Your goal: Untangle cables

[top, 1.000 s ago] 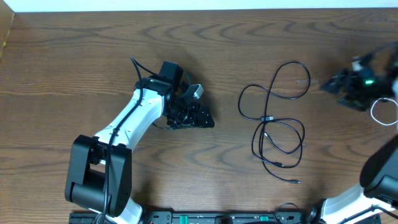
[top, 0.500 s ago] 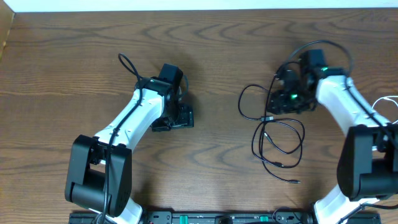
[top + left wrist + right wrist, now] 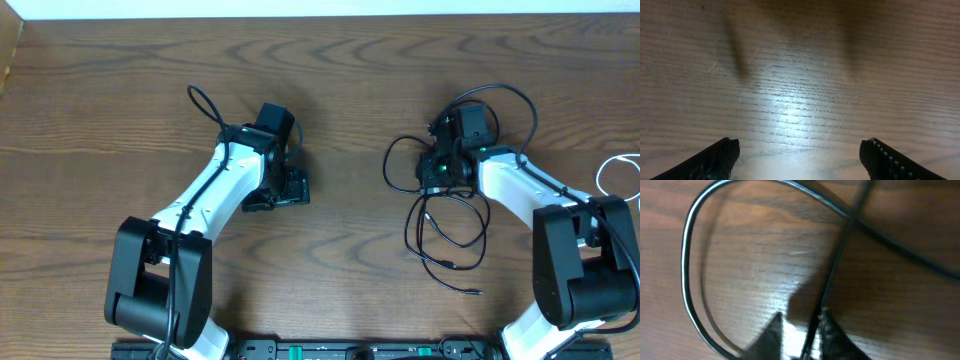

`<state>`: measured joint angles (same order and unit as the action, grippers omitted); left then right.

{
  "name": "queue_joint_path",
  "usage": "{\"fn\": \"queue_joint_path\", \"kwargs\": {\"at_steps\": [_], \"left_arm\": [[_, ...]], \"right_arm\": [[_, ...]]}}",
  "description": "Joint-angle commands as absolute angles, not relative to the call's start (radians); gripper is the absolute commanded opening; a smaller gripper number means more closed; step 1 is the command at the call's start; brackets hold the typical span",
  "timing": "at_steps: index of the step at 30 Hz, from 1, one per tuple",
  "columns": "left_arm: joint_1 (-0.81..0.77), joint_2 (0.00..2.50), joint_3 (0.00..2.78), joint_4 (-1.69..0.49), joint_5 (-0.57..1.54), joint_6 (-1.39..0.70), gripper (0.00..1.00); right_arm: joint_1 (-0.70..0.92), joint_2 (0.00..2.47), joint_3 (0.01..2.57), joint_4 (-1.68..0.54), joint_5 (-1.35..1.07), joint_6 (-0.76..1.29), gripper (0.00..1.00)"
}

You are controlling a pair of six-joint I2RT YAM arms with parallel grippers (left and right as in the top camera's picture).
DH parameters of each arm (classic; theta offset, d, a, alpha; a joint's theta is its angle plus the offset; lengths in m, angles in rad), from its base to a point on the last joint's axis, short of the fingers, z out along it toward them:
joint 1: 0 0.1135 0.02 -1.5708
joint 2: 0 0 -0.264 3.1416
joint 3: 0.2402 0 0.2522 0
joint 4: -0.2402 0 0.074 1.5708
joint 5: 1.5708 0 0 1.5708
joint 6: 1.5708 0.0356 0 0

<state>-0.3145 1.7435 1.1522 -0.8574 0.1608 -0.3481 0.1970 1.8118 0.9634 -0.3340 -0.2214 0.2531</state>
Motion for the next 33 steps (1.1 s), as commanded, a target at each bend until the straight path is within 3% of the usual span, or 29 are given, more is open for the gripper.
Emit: {"fn": "queue_joint_path", "kwargs": {"at_steps": [1,3,9,14,21,33], "left_arm": [[-0.315,1.753,1.148,-0.862,0.145,-0.362,0.82],[-0.315,1.753,1.148,-0.862,0.145,-0.364,0.82],[-0.315,1.753,1.148,-0.863,0.149,-0.365,0.83],[-0.315,1.753,1.148,-0.863,0.149,-0.365,0.83],[-0.315,1.753,1.148,-0.863,0.150,-0.365,0.83],[-0.315,1.753,1.148,-0.863,0.150,-0.365,0.83]], "right_arm": [[0.207,1.813,0.934,-0.324,-0.263,0.345,0.06],[0.210,1.813,0.934,-0.291,-0.339,0.343,0.01],[0.208,1.812,0.953,-0.157,-0.574,0.332,0.01],[0.203,1.786,1.108,-0.228,-0.675,0.302,0.01],[0.195,1.718,1.443,-0.433,-0.665,0.231,0.01],[0.131,1.581,1.754,-0.435,-0.596,0.230,0.01]]}}
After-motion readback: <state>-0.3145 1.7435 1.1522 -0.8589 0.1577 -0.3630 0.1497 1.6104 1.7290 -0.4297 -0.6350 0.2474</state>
